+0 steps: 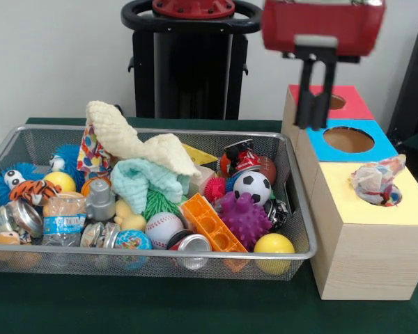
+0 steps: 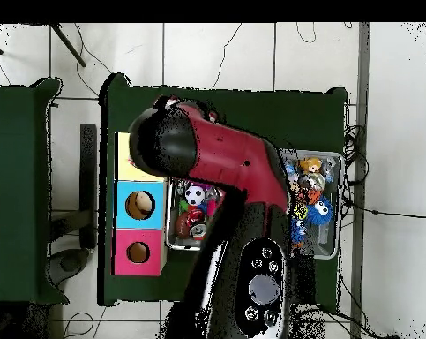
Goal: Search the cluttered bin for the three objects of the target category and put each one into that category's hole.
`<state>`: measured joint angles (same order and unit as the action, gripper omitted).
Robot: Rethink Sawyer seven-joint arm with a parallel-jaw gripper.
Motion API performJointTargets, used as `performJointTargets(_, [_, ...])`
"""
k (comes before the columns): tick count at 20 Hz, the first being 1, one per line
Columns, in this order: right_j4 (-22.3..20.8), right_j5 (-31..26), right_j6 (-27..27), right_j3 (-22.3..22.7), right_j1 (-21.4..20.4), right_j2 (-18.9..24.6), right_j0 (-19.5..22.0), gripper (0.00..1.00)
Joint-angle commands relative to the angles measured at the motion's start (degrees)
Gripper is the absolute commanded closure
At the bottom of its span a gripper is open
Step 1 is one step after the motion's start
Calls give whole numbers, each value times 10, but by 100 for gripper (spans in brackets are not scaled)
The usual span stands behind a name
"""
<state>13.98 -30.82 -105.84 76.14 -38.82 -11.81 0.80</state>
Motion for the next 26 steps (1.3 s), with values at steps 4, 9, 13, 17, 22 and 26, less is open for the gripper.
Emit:
performJointTargets(4, [2, -3, 41, 136, -67, 116, 118, 100])
performJointTargets(9, [-21, 73, 53, 251, -114, 162, 165, 100])
performJointTargets(13, [-43, 120, 53, 294, -118, 210, 212, 100])
performJointTargets(17, [-77, 112, 37, 302, -105, 196, 216, 100])
performJointTargets(22, [-118, 154, 22, 342, -112, 202, 234, 100])
performJointTargets(26, [-154, 199, 11, 375, -106, 231, 272, 100])
